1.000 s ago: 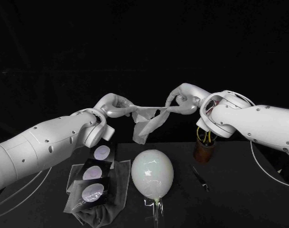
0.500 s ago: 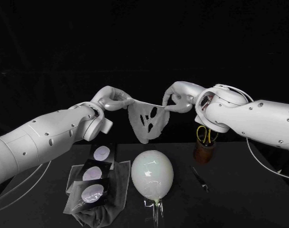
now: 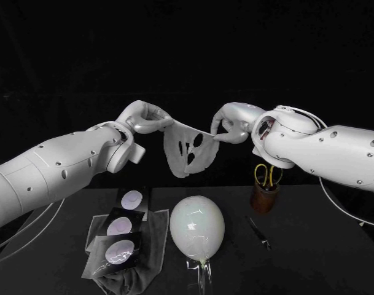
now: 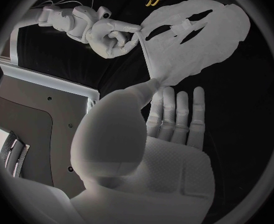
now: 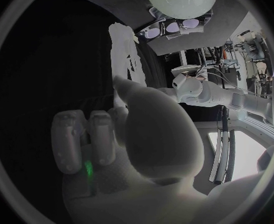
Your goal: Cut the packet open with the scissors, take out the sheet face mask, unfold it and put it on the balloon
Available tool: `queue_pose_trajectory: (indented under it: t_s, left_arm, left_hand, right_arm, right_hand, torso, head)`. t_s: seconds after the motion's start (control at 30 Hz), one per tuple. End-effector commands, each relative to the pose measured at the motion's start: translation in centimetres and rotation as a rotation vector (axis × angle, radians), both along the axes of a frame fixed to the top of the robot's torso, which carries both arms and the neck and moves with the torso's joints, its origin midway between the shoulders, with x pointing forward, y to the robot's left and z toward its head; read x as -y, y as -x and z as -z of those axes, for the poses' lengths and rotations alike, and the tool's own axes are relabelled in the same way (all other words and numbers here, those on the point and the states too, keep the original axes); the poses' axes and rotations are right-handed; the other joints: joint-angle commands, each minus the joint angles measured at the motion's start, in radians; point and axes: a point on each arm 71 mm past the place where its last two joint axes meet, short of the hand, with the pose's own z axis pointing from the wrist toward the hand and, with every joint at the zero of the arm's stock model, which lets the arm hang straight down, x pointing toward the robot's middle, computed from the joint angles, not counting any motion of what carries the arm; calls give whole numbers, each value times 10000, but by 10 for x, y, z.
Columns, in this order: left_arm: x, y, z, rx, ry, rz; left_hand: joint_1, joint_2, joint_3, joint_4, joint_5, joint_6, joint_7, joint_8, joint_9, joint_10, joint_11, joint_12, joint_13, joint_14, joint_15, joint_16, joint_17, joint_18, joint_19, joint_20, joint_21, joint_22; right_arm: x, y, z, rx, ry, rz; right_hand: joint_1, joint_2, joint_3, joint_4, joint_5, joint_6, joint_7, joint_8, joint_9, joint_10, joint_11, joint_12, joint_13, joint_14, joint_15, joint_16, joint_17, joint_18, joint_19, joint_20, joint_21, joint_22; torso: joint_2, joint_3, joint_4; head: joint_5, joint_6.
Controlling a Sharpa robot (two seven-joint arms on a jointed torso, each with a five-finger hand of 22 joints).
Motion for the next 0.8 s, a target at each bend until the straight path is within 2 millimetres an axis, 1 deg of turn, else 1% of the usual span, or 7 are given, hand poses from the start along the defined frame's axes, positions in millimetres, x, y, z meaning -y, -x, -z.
queue_pose_trajectory:
  t_s: [0.03,0.13,0.33,0.47,0.63,0.7,0.8]
  left_arm:
    - [-1,1,-3,41,-269,224]
    - [-2,2,-3,38,-358,272]
    - [-3,6,-4,-86,-186,361]
    - [2,13,-5,-362,134,637]
    - [9,24,-7,-828,727,929]
    - [10,27,-9,-1016,966,927]
    - [6,29,-11,-1249,1206,828]
  left_hand:
    - [30,103,80,-25,25,-14,11,34,908,-69,1,28,-17,-95,-21,61,-20,-54,-81,-18,54,13]
    - [26,105,87,-29,24,-19,19,35,910,-89,8,15,-31,-116,-13,59,-35,-55,-94,-11,57,17]
    - [27,108,93,-33,24,-21,23,35,911,-96,10,10,-37,-124,-10,59,-42,-54,-99,-8,59,19]
    - [39,119,106,-46,25,-28,38,34,912,-85,3,13,-46,-122,-9,67,-53,-48,-100,-7,70,27]
    - [9,117,113,-39,23,-41,88,35,917,-93,-7,-44,-100,-118,-12,67,-91,-42,-112,4,85,38]
    - [23,143,176,-78,26,-68,129,33,929,-58,-29,-205,-247,-98,-26,28,-191,-14,-138,10,125,68]
    - [-12,144,208,-93,25,-83,150,41,951,44,-53,-383,-419,-61,-37,-40,-321,8,-180,28,151,91]
  right_arm:
    - [3,-1,-6,634,291,215]
    - [5,-2,-13,1020,461,251]
    - [6,-5,-24,1598,853,256]
    - [2,-7,-29,2154,1203,178]
    - [-3,-10,-30,2652,1415,39]
    - [-6,-11,-28,2755,1371,-73]
    - [-10,-11,-25,2820,1145,-276]
  right_hand:
    - [-54,-21,86,3,31,53,-4,61,14,485,-179,22,1738,1020,-58,68,2627,-140,1091,-42,57,2627]
    - [-65,-32,95,5,30,59,-9,65,13,502,-183,44,1754,1020,-60,68,2627,-140,1091,-44,57,2627]
    - [-90,-56,125,11,30,76,-21,75,9,505,-193,41,1752,1020,-66,68,2627,-140,1091,-49,57,2627]
    - [-147,-94,175,40,29,115,-47,95,1,537,-212,74,1776,1020,-75,68,2627,-140,1091,-58,57,2627]
    - [-155,-98,188,45,29,121,-52,98,-2,529,-216,59,1764,1020,-78,68,2627,-140,1091,-60,57,2627]
    - [-160,-102,194,48,29,124,-54,99,-3,533,-218,63,1767,1020,-79,68,2627,-140,1091,-61,57,2627]
    - [-160,-102,196,48,29,125,-55,100,-3,534,-219,63,1767,1020,-79,68,2627,-140,1091,-61,57,2627]
  torso:
    - [5,-7,-12]
    - [23,-1,13]
    - [1,-17,-4]
    - [7,-11,0]
    - [1,3,20]
    - [2,1,18]
    - [-24,16,27]
  head:
    - [-26,30]
    - [-51,49]
    - [-79,61]
    - [-103,87]
    - [-113,106]
    - [-126,124]
    - [-90,139]
